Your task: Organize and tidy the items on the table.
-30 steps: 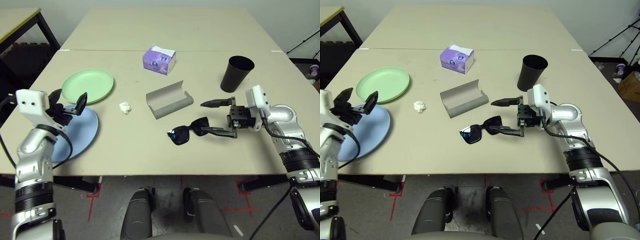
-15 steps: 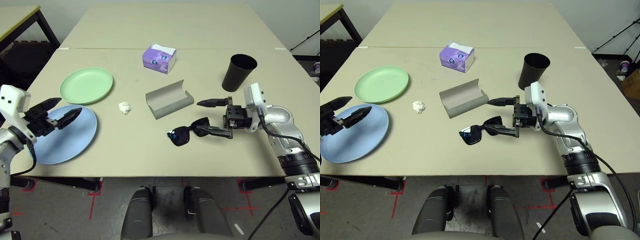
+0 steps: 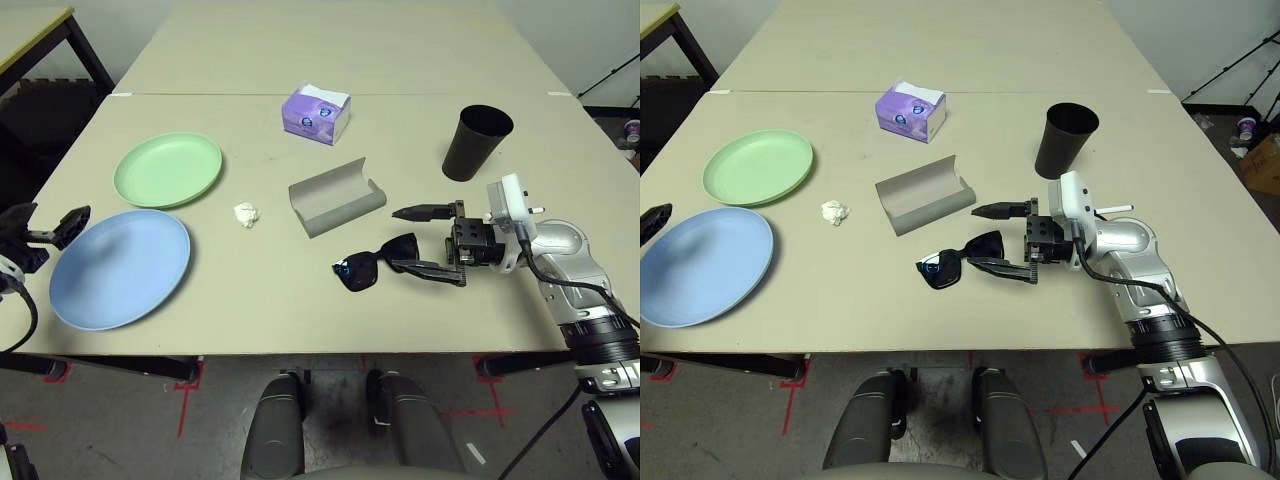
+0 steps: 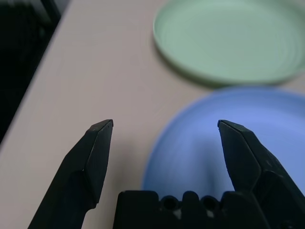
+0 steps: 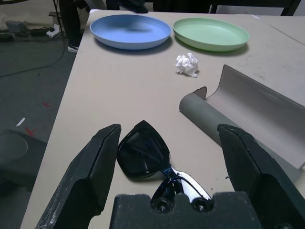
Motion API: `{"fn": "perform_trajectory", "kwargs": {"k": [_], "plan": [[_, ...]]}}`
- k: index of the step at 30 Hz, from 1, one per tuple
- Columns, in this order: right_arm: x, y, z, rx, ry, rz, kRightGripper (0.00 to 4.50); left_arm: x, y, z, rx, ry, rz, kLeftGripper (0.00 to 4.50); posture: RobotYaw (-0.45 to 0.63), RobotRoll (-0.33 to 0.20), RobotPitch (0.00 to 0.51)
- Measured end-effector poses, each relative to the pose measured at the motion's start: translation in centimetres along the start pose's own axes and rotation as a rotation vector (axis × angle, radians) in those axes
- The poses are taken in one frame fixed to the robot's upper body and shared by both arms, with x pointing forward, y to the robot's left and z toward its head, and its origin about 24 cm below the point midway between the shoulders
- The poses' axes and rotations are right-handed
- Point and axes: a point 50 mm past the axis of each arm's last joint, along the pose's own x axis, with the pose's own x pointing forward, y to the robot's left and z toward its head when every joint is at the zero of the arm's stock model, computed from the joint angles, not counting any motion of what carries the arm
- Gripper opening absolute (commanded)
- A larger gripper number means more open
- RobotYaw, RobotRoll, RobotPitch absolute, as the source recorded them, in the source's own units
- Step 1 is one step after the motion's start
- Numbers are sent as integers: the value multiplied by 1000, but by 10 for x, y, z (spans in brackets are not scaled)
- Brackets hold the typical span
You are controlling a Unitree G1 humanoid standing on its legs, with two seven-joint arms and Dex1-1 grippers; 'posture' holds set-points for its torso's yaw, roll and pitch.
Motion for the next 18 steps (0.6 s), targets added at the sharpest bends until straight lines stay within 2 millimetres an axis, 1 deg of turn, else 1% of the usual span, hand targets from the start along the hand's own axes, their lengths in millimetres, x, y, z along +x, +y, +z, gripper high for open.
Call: {"fn": "perform_trajectory", "kwargs": {"k": [6, 18], "plan": [[0, 1, 0, 1, 1, 0, 4475, -1, -1, -5, -27, 45, 1, 4500, 27, 0, 168], [0, 5, -2, 3, 0, 1, 4475, -2, 2, -5, -32, 50, 12, 4500, 20, 0, 171]]}}
